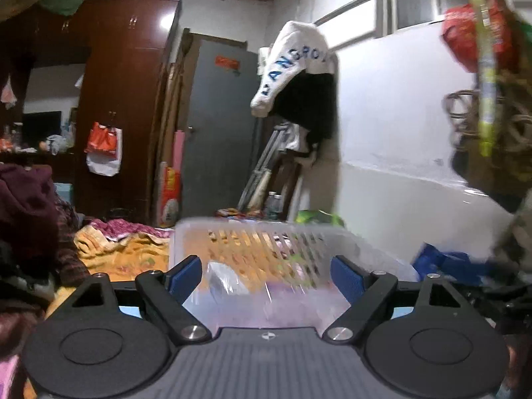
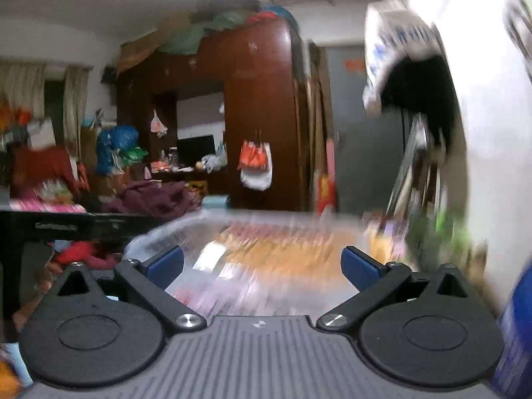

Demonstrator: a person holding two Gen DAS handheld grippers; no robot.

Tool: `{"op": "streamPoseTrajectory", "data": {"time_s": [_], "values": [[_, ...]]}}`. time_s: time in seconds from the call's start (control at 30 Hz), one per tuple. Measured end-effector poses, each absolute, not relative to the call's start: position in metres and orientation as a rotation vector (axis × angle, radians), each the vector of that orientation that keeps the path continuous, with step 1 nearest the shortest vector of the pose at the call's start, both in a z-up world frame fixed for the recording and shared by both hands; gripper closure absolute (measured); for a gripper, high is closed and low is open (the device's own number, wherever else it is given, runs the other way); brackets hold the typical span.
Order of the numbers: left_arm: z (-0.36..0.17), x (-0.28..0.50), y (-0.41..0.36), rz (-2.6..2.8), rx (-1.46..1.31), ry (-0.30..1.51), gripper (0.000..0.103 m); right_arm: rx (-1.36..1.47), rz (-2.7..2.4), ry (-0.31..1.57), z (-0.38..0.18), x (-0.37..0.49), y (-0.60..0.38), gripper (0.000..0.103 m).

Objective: Organize objects
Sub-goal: 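Grasp purple-wrapped box with right gripper while left grasps lavender box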

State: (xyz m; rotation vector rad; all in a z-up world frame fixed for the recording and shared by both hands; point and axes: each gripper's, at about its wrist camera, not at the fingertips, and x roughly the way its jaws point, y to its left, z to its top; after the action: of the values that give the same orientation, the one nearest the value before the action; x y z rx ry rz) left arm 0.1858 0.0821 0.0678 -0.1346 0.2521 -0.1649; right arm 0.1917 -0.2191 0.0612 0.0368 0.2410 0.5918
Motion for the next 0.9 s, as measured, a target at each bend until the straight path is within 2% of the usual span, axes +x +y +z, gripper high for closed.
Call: {"op": "streamPoseTrajectory", "data": {"time_s": [0.2, 0.33, 0.4, 0.47, 0.5, 0.83, 0.9], "values": [[0.01, 0.147, 0.089, -0.103, -0.133, 0.319, 0.014, 0.066, 0.693, 0.289, -0.006, 0.126, -0.22, 0.0], [-0.008, 0.154, 0.101, -0.105, -0.188, 0.39, 0.014, -0.022, 0.698, 0.302, -0.018, 0.122, -0.199, 0.0], [-0.011, 0.155, 0.103, -0.085, -0.192, 0.405, 0.014, -0.057, 0.677, 0.319, -0.022, 0.122, -0.195, 0.009], [-0.012, 0.159, 0.099, -0.076, -0.174, 0.42, 0.014, -0.044, 0.71, 0.348, -0.024, 0.123, -0.199, 0.027], [-0.01, 0.162, 0.095, -0.078, -0.163, 0.425, 0.014, -0.043, 0.716, 0.356, -0.026, 0.121, -0.201, 0.03], [-0.011, 0.176, 0.071, 0.005, -0.082, 0.501, 0.015, -0.003, 0.688, 0.311, -0.03, 0.105, -0.222, 0.03], [-0.012, 0.179, 0.071, 0.007, -0.088, 0.52, 0.025, 0.008, 0.681, 0.301, -0.029, 0.107, -0.227, 0.03]]}}
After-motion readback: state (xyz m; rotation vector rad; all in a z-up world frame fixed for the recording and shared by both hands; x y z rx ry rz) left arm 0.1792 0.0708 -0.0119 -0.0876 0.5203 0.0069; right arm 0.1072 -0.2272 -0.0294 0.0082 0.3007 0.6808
